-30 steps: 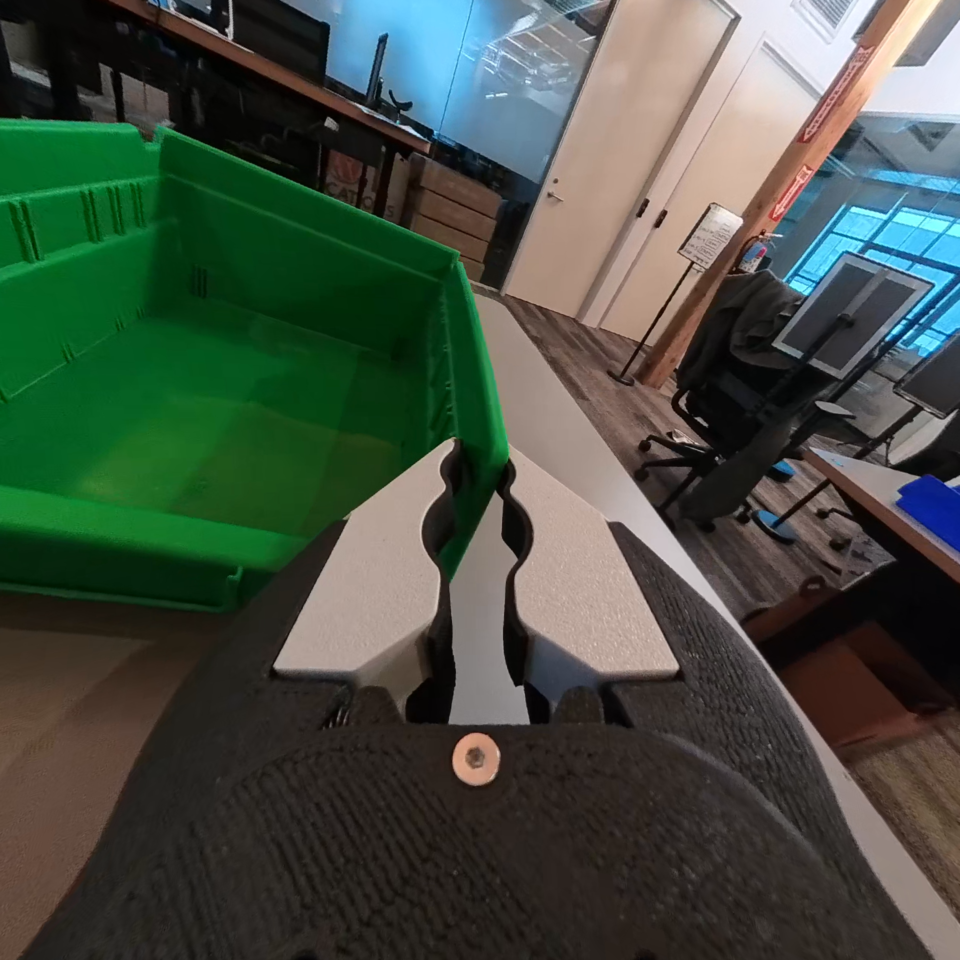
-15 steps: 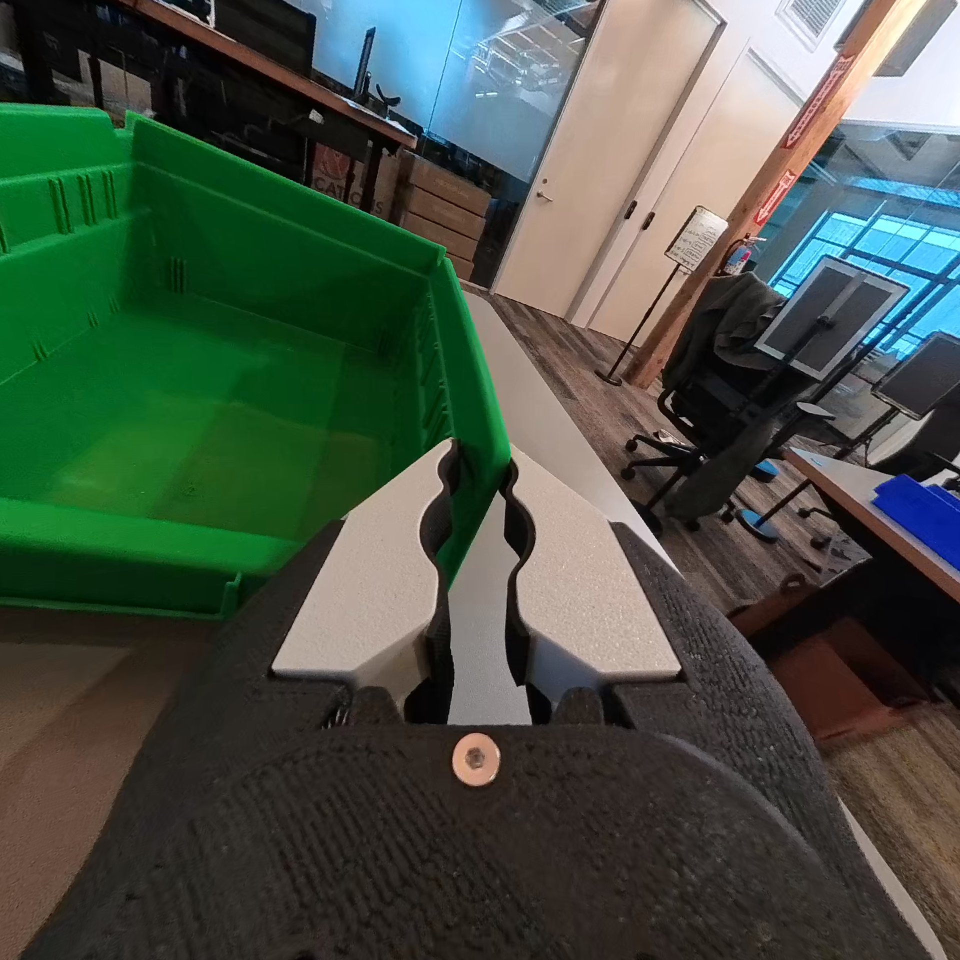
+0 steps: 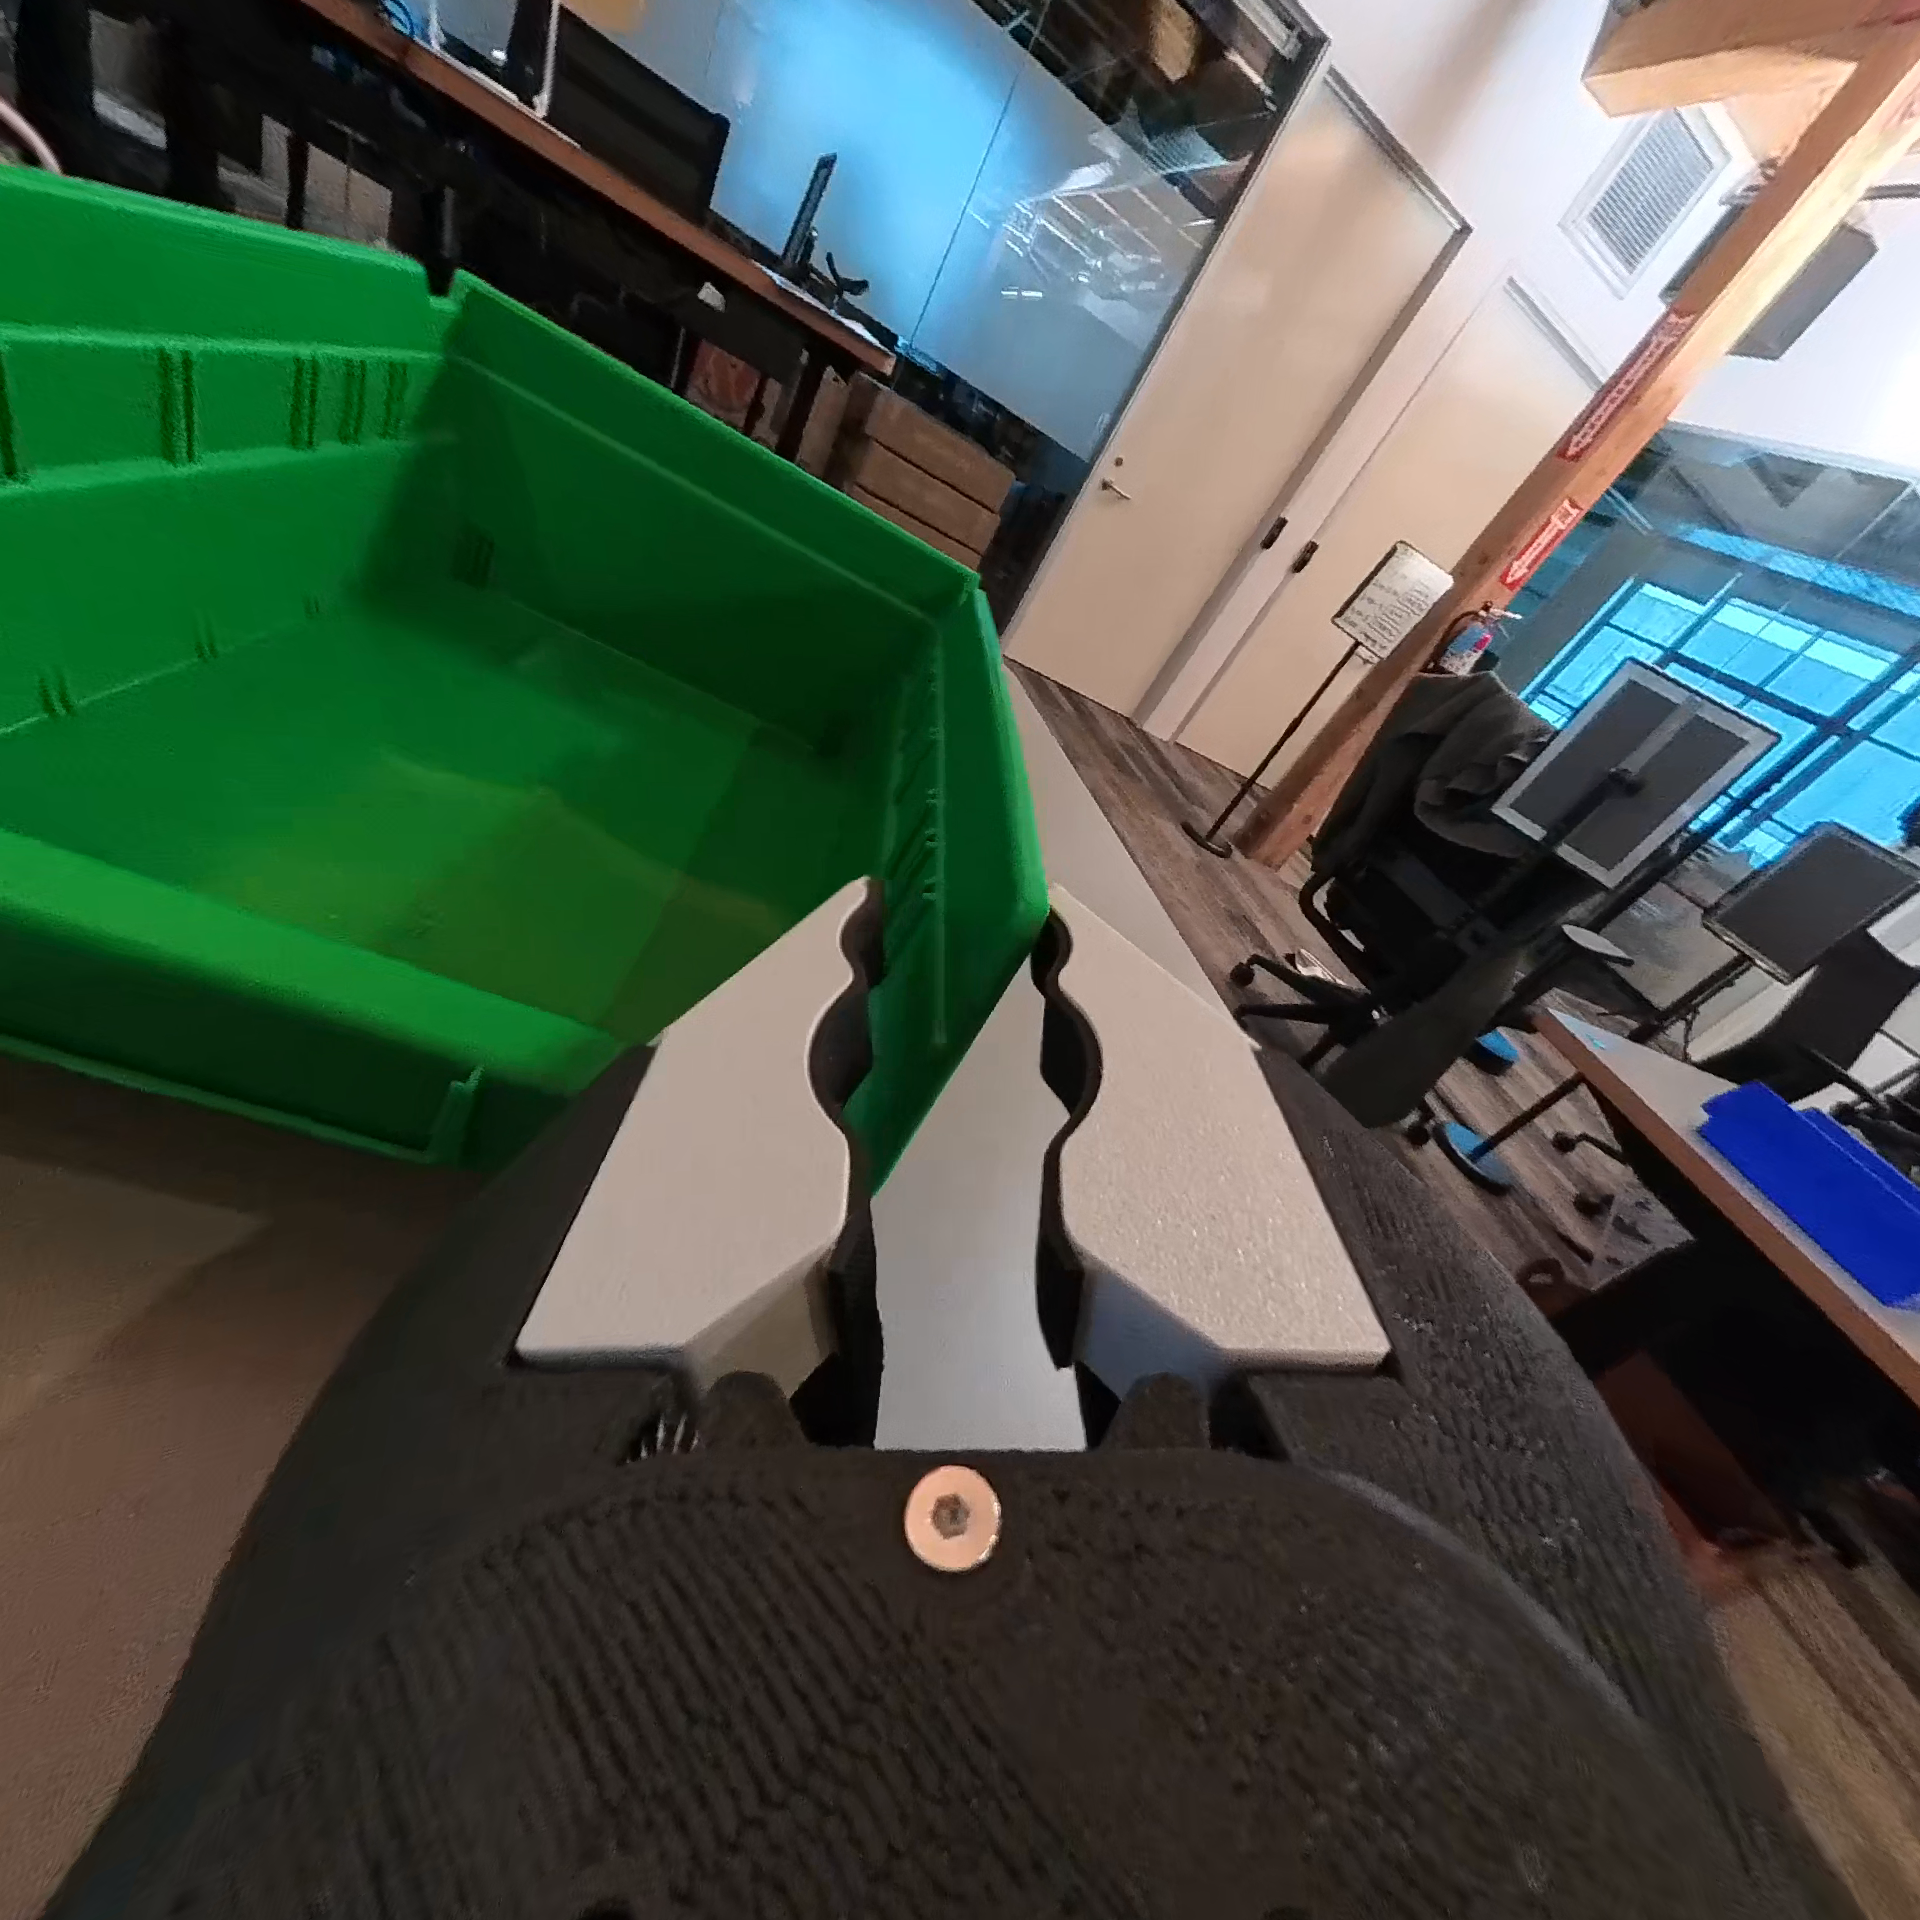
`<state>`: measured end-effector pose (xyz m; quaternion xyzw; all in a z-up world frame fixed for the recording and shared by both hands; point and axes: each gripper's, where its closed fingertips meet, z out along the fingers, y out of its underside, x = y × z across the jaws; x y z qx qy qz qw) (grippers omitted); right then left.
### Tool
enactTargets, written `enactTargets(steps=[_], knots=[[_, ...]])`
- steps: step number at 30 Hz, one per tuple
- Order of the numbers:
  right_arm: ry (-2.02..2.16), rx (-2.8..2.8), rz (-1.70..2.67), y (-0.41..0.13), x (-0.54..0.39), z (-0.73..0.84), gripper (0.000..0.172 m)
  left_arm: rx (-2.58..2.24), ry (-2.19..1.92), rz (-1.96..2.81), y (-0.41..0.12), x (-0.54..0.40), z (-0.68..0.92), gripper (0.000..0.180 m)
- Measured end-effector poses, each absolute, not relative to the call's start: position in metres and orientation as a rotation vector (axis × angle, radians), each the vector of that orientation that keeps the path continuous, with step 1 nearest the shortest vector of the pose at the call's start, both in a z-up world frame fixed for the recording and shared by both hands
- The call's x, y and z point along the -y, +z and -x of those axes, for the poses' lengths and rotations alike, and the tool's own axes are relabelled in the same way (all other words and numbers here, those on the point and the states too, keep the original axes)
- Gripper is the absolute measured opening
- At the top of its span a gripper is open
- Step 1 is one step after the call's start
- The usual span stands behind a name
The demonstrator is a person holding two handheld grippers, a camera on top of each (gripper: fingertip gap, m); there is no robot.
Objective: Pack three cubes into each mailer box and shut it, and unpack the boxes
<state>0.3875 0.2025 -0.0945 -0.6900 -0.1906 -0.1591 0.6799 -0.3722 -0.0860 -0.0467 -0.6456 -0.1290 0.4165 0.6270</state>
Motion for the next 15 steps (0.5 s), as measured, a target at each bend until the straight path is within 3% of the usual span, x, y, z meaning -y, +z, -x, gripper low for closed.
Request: enactTargets(steps=[3, 7, 10, 12, 15], knots=[[-0.394, 0.468, 1.548, -0.097, -0.196, -0.381, 0.032, 0.290, 0.897, 1.476, -0.050, 0.087, 0.358, 0.055], [-0.497, 0.422, 1.409, -0.074, -0.177, -0.386, 0.058, 0.203, 0.830, 1.493, -0.052, 0.082, 0.334, 0.056], [-0.480, 0.339, 1.221, -0.043, -0.150, -0.385, 0.060, 0.162, 0.771, 1.584, -0.054, 0.073, 0.319, 0.061], [-0.395, 0.345, 1.138, -0.029, -0.136, -0.365, 0.060, 0.168, 0.711, 1.665, -0.053, 0.065, 0.314, 0.073], [-0.179, 0.480, 1.034, -0.008, -0.121, -0.291, 0.059, 0.084, 0.524, 1.664, -0.032, 0.041, 0.291, 0.115]])
